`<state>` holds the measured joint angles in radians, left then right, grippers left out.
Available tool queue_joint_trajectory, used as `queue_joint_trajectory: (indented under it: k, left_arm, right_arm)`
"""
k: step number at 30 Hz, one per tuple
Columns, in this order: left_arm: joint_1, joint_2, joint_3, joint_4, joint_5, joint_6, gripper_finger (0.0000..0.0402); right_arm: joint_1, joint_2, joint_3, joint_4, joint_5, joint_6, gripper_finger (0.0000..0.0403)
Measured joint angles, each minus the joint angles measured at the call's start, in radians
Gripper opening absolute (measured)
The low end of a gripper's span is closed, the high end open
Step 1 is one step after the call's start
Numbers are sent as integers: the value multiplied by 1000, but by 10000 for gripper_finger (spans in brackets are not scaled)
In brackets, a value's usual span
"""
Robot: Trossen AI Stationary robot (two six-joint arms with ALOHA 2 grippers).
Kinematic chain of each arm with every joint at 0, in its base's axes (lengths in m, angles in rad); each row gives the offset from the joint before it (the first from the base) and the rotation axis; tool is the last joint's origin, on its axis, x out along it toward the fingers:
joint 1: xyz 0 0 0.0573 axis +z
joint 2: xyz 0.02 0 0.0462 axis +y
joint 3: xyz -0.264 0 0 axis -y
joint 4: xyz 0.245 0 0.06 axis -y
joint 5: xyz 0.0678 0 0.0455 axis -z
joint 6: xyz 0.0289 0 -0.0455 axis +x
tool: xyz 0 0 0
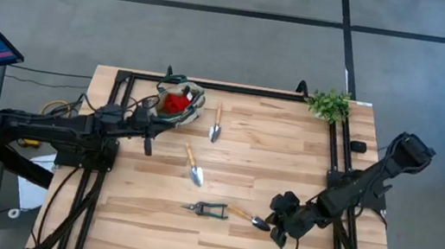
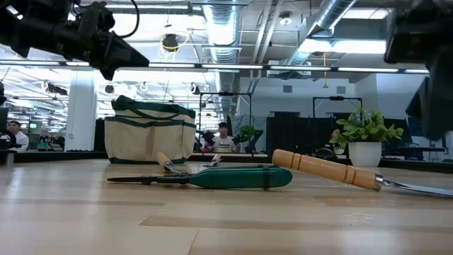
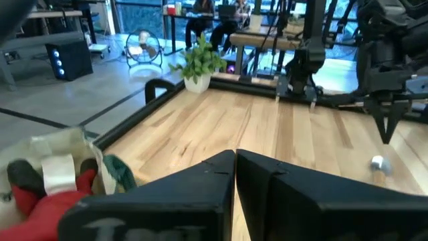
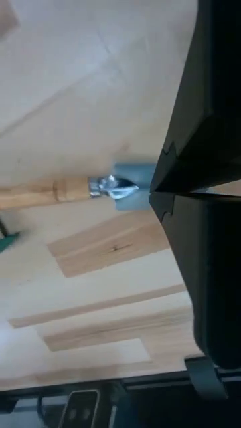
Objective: Pick & Place Garden tools in Gardening bag
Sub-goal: Put the bottom brown trowel into the yellow gardening bag
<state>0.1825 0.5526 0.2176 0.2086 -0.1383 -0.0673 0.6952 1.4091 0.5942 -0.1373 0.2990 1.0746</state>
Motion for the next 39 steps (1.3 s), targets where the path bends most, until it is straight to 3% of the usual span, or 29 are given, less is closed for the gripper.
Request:
queue_joint_trajectory:
  k: [5,9,17,21,32,39]
  left_arm:
    - [0,0,-39,1,-5,0,2]
    - [0,1,-62,1,-14,-20,2]
    - [0,0,-65,18,-16,-79,2]
    - [0,0,-65,19,-17,-80,2]
    - [0,0,-64,25,-19,-80,2]
    - [0,0,-64,25,-19,-80,2]
  right_arm:
    - [-2,82,68,8,-10,-19,0]
    - [-19,145,157,11,-3,-147,0]
    - [-79,247,318,-148,-35,-342,6]
    - [-105,273,364,-251,-36,-359,39]
    - [-143,366,368,-220,-67,-405,174]
    - [-142,382,368,-215,-68,-404,195]
